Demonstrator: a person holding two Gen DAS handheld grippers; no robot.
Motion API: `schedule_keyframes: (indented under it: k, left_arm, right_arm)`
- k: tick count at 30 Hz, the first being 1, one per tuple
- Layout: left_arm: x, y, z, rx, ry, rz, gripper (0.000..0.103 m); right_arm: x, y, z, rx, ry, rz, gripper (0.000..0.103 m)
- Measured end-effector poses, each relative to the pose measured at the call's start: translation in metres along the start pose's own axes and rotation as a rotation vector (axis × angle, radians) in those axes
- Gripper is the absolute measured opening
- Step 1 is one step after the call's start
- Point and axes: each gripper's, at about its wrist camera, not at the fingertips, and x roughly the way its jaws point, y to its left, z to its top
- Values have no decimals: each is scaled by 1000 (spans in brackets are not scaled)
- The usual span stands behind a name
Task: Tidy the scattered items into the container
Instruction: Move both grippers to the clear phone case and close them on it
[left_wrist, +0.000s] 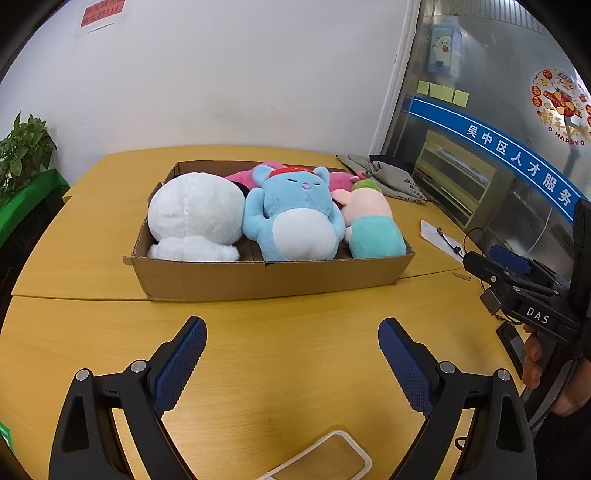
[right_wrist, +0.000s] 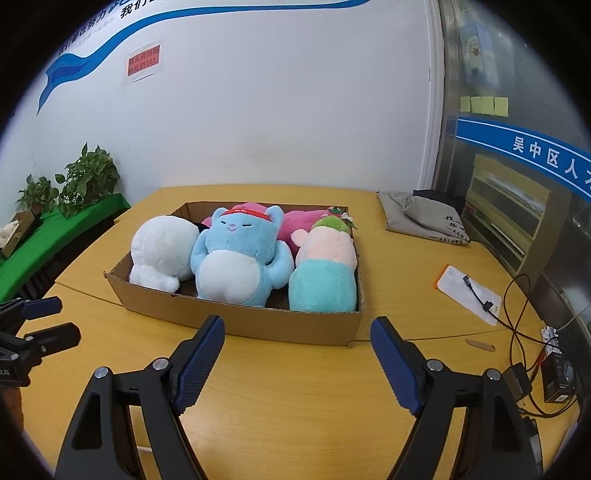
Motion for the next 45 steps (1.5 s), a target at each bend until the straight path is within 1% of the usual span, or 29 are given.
schedule_keyframes:
  k: [3, 6, 10, 12, 15, 17, 20, 22, 24, 28, 30, 31, 32, 33, 34, 35, 36, 38, 39, 40, 41, 43, 45]
  left_arm:
    - [3, 3, -3, -9, 9, -4, 97]
    - [5, 8, -9, -20, 27, 1, 97]
    - [3, 18, -27, -38, 63, -1, 97]
    - [-1, 25, -40, -55, 87, 6, 97]
    - [-3, 39, -63, -94, 137, 27, 97]
    - [-3, 50, -83, -138, 192, 32, 97]
    - [-1, 63, -109, -195, 263, 29, 97]
    - [3, 68, -127, -217, 315, 40, 96]
    - [4, 69, -138, -228, 347, 43, 96]
    - [8, 66, -155, -244, 409, 19, 94]
    - [15, 59, -163, -228, 455, 4, 76]
    - [14, 54, -162, -200, 443, 25, 71]
    - [15, 49, -162, -182, 453, 21, 56]
    - [16, 44, -162, -163, 456, 18, 36]
    - [18, 41, -162, -154, 463, 16, 31]
    - [20, 40, -161, -148, 465, 24, 20]
    - [21, 39, -160, -146, 466, 21, 13]
    - [24, 36, -157, -136, 463, 24, 11]
    - [25, 35, -156, -126, 461, 28, 11]
    - [26, 34, -154, -116, 459, 38, 11]
    - [27, 34, -153, -112, 457, 44, 10]
    - [31, 38, -149, -126, 458, 37, 9]
    - [35, 41, -145, -135, 457, 21, 9]
  right_arm:
    - [4, 1, -1, -3, 8, -7, 81]
    - [8, 1, -2, 5, 21, 4, 81]
    - [10, 3, -7, -6, 31, 20, 81]
    - [10, 3, -12, -13, 41, 49, 81]
    - [10, 8, -27, -33, 69, 123, 81]
    - [15, 15, -44, -49, 111, 166, 81]
    - [30, 34, -81, -83, 224, 232, 81]
    - [40, 48, -106, -97, 307, 294, 81]
    - [45, 63, -126, -114, 365, 360, 81]
    - [50, 79, -139, -133, 404, 397, 79]
    - [55, 84, -141, -147, 425, 391, 78]
    - [57, 86, -143, -156, 436, 387, 77]
    - [58, 88, -145, -164, 445, 384, 77]
    - [60, 91, -148, -177, 456, 381, 74]
    - [61, 94, -151, -193, 465, 378, 66]
    - [61, 98, -155, -212, 475, 372, 60]
    - [60, 99, -156, -230, 462, 361, 55]
    - [57, 103, -157, -262, 459, 348, 43]
    - [57, 104, -157, -269, 458, 349, 27]
    - [57, 104, -157, -263, 462, 359, 15]
    - [57, 102, -156, -256, 469, 363, 14]
    - [59, 99, -154, -250, 475, 362, 9]
    - [60, 93, -152, -223, 486, 364, 8]
